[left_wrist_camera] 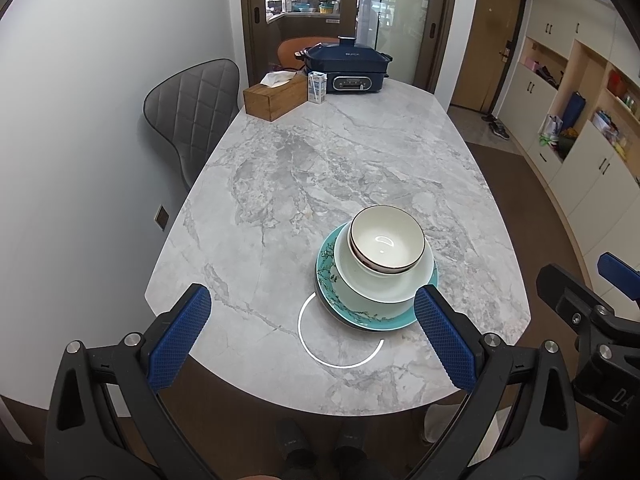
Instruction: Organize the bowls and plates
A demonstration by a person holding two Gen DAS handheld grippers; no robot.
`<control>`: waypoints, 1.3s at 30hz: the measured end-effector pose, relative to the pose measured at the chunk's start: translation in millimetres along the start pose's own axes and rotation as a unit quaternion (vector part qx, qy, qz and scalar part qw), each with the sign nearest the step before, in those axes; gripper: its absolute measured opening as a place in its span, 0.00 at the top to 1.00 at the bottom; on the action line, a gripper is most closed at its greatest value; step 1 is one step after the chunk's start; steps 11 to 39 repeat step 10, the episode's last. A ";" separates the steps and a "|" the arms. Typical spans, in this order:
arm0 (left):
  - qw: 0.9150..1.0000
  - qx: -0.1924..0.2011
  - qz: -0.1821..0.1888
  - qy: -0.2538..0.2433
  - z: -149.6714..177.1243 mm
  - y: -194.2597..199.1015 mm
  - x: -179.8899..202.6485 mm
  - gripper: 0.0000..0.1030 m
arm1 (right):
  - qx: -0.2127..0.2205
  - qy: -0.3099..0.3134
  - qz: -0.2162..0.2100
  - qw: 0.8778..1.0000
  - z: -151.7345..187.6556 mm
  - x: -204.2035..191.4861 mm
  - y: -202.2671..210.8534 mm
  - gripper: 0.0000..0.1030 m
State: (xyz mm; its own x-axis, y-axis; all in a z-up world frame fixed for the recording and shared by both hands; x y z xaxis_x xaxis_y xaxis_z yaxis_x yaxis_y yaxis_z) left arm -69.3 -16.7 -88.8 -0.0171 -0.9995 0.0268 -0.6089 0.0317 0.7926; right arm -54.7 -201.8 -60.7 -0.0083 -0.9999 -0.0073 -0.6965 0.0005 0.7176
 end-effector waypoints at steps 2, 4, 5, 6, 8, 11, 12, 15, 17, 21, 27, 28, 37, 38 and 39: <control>1.000 0.001 -0.001 0.000 0.5 0.9 -0.3 0.01 | 0.000 0.000 0.000 1.000 0.2 -0.6 -0.2 0.00; 1.000 0.001 0.000 0.001 0.0 1.1 -0.4 0.01 | 0.000 -0.001 0.000 1.000 0.0 -0.4 0.0 0.00; 1.000 0.001 -0.001 0.000 -0.4 1.5 -0.9 0.01 | -0.001 -0.001 0.000 1.000 0.2 -0.8 -0.4 0.00; 1.000 0.001 -0.001 -0.001 -0.8 1.5 -1.4 0.01 | -0.001 0.000 0.000 1.000 0.1 -0.5 -0.1 0.00; 1.000 0.001 -0.001 0.001 -0.5 1.4 -1.1 0.01 | 0.000 -0.001 0.000 1.000 -0.1 -0.6 0.1 0.00; 1.000 0.000 0.002 0.000 -3.2 1.6 -0.5 0.01 | -0.001 0.000 0.000 1.000 0.4 -0.3 -0.3 0.00; 1.000 0.000 0.002 0.000 -3.2 1.6 -0.5 0.01 | -0.001 0.000 0.000 1.000 0.4 -0.3 -0.3 0.00; 1.000 0.000 0.002 0.000 -3.2 1.6 -0.5 0.01 | -0.001 0.000 0.000 1.000 0.4 -0.3 -0.3 0.00; 1.000 0.000 0.002 0.000 -3.2 1.6 -0.5 0.01 | -0.001 0.000 0.000 1.000 0.4 -0.3 -0.3 0.00; 1.000 0.000 0.002 0.000 -3.2 1.6 -0.5 0.01 | -0.001 0.000 0.000 1.000 0.4 -0.3 -0.3 0.00; 1.000 0.000 0.002 0.000 -3.2 1.6 -0.5 0.01 | -0.001 0.000 0.000 1.000 0.4 -0.3 -0.3 0.00; 1.000 0.000 0.002 0.000 -3.2 1.6 -0.5 0.01 | -0.001 0.000 0.000 1.000 0.4 -0.3 -0.3 0.00; 1.000 0.000 0.002 0.000 -3.2 1.6 -0.5 0.01 | -0.001 0.000 0.000 1.000 0.4 -0.3 -0.3 0.00; 1.000 0.000 0.002 0.000 -3.2 1.6 -0.5 0.01 | -0.001 0.000 0.000 1.000 0.4 -0.3 -0.3 0.00; 1.000 0.000 0.002 0.000 -3.2 1.6 -0.5 0.01 | -0.001 0.000 0.000 1.000 0.4 -0.3 -0.3 0.00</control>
Point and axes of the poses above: each gripper's, at about its wrist camera, not at the fingertips, and y roughly against the way its jaws point, x to its right, z to its underside, the point moved 9 cm from there along -y, roughly the way its jaws point, and after that the axes turned 5 degrees about z, right-handed, at the moved point
